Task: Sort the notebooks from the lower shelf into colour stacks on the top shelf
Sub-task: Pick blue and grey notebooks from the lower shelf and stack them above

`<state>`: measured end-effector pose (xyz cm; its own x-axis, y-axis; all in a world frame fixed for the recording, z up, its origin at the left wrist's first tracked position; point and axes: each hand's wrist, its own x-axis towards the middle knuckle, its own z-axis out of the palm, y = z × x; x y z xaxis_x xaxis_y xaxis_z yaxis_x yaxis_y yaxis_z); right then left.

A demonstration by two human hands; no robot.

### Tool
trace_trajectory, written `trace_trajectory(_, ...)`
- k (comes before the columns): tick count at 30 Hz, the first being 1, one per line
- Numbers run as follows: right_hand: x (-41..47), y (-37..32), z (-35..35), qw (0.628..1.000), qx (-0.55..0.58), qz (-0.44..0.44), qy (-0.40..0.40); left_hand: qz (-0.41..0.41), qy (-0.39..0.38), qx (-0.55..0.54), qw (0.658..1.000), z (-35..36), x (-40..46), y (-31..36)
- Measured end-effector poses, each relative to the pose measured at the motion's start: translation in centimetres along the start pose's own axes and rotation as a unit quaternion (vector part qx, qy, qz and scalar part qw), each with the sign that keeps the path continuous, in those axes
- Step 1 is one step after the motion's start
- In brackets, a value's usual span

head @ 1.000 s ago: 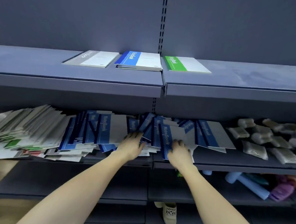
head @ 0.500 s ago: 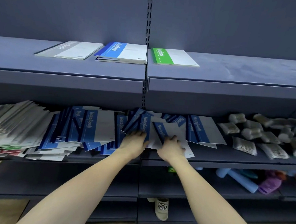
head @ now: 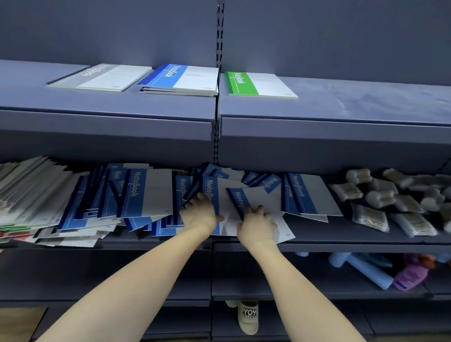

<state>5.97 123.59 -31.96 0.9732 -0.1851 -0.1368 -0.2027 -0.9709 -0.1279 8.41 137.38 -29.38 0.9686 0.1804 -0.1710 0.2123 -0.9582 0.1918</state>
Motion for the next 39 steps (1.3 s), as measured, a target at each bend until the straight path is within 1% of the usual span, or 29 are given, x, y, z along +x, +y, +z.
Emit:
trace_trajectory(3, -0.5, -0.4, -0.1, 1.000, -0.003, -0.006, -0.003, -0.046, -0.022, -0.032, 0.998, 0.1, -0.4, 0.1)
trace_trajectory(5, -0.8, -0.7, 0.0, 1.000, -0.004, -0.009, -0.002, -0.061, -0.007, -0.038, 0.997, 0.4, -1.0, 0.2)
trace_trajectory(8, -1.1, -0.8, 0.1, 1.000, 0.001, -0.015, -0.001, -0.060, 0.015, -0.018, 0.998, 0.5, -1.7, 0.2)
trace_trajectory(11, -1.3, -0.9, 0.3, 1.000, 0.002, -0.020, 0.006, -0.071, -0.031, -0.042, 0.996, 0.2, -1.3, -0.7)
trace_trajectory(13, -1.5, -1.1, 0.4, 0.999, 0.003, -0.029, 0.016, -0.081, -0.065, -0.086, 0.991, 0.1, -0.9, -1.6)
trace_trajectory(15, -1.7, -1.5, 0.4, 0.999, 0.008, -0.034, 0.016, -0.079, -0.074, -0.142, 0.984, 0.1, -1.0, -2.5)
trace_trajectory(17, -2.1, -2.0, 0.2, 0.999, 0.002, -0.038, 0.011, -0.062, -0.069, -0.202, 0.975, -0.1, -1.2, -3.3)
trace_trajectory(21, -3.4, -2.9, 0.2, 0.999, 0.005, -0.046, 0.014, -0.048, -0.057, -0.323, 0.944, -1.1, -1.7, -5.4)
trace_trajectory(24, -4.9, -3.7, 0.2, 0.998, -0.006, -0.053, 0.040, -0.045, -0.046, -0.365, 0.929, -1.8, -2.2, -8.0)
trace_trajectory(27, -6.7, -4.6, -0.6, 0.996, -0.007, -0.073, 0.051, -0.016, -0.018, -0.328, 0.944, -2.9, -3.4, -10.8)
trace_trajectory(29, -8.4, -5.4, -1.6, 0.994, -0.007, -0.094, 0.057, 0.029, 0.009, -0.266, 0.963, -4.0, -4.4, -12.5)
trace_trajectory(31, -10.1, -6.2, -2.8, 0.991, -0.028, -0.103, 0.078, 0.066, 0.030, -0.212, 0.975, -5.0, -5.4, -13.9)
trace_trajectory(35, -13.1, -8.2, -5.0, 0.981, -0.083, -0.123, 0.127, 0.139, 0.052, -0.135, 0.980, -7.0, -7.1, -16.2)
trace_trajectory(39, -15.5, -10.0, -7.4, 0.978, -0.104, -0.111, 0.141, 0.185, 0.088, -0.064, 0.977, -9.4, -9.1, -18.0)
